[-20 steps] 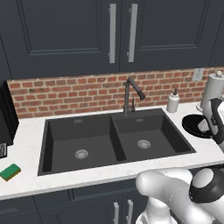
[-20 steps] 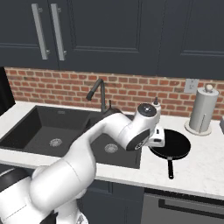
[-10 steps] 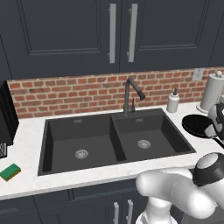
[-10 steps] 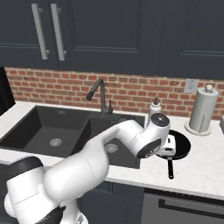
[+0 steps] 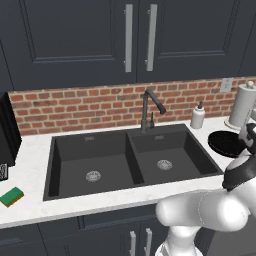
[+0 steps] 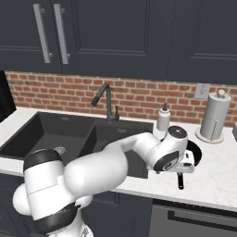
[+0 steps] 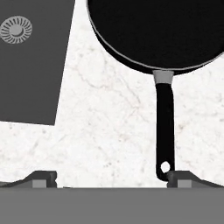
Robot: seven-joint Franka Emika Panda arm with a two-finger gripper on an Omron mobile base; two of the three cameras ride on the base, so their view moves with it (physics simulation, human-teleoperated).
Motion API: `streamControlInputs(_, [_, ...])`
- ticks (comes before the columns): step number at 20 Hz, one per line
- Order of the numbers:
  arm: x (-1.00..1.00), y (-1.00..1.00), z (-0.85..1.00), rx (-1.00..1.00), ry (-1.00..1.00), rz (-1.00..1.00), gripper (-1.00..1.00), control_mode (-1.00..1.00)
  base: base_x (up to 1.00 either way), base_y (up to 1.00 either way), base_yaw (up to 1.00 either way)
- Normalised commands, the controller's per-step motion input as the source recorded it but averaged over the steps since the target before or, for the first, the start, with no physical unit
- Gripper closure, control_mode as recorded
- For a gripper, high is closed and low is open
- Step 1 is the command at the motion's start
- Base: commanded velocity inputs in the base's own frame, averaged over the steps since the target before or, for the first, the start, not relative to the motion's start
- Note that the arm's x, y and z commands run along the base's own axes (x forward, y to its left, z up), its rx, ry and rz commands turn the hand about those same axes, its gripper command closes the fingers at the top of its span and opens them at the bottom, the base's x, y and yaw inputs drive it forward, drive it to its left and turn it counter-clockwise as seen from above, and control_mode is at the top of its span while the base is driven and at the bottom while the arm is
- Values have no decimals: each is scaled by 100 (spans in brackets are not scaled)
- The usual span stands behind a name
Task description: Pick the pan and sponge and place them into the sink. Then turn on the water.
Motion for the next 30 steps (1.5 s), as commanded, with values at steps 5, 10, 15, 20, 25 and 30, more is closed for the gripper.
streamControlInputs(5, [0,-40,-32,-1,9,0,-100,-100,0,0,0])
streamControlInputs(10, [0,-39,-25,0,5,0,-100,-100,0,0,0])
streamControlInputs(15, [1,-30,-18,0,2,0,-100,-100,0,0,0])
streamControlInputs(20, [9,-19,-21,0,0,0,-100,-100,0,0,0])
streamControlInputs(25, [19,-10,-22,0,0,1,-100,-100,0,0,0])
streamControlInputs(30, [34,0,-20,0,0,1,-100,-100,0,0,0])
